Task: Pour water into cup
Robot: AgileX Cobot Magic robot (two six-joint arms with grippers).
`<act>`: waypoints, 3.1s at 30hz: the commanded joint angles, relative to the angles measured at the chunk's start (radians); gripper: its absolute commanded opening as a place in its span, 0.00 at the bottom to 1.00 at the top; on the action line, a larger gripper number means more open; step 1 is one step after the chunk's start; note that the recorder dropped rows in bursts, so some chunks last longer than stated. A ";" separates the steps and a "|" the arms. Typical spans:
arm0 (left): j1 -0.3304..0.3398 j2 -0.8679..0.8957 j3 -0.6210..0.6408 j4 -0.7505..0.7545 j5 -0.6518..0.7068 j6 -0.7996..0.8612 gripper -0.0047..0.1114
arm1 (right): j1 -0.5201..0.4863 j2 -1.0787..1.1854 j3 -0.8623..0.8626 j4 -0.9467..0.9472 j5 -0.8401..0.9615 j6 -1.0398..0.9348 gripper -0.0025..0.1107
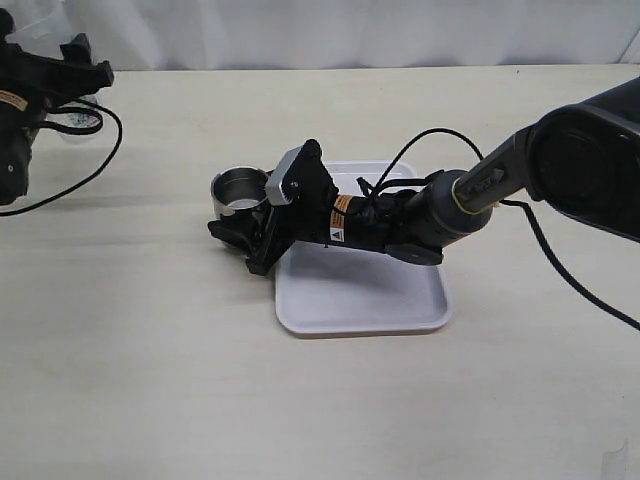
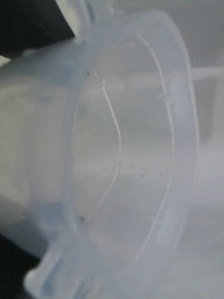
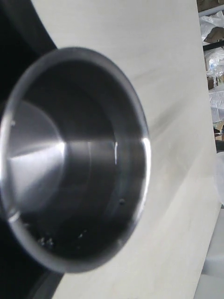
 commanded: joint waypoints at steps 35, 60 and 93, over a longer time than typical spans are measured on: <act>0.123 0.131 -0.137 0.361 0.118 -0.152 0.04 | 0.000 -0.003 0.006 -0.003 0.036 -0.002 0.06; 0.123 0.239 -0.273 0.409 0.159 -0.113 0.04 | 0.000 -0.003 0.006 -0.003 0.036 -0.002 0.06; 0.123 0.239 -0.273 0.414 0.174 -0.113 0.07 | 0.000 -0.003 0.006 -0.003 0.036 -0.002 0.06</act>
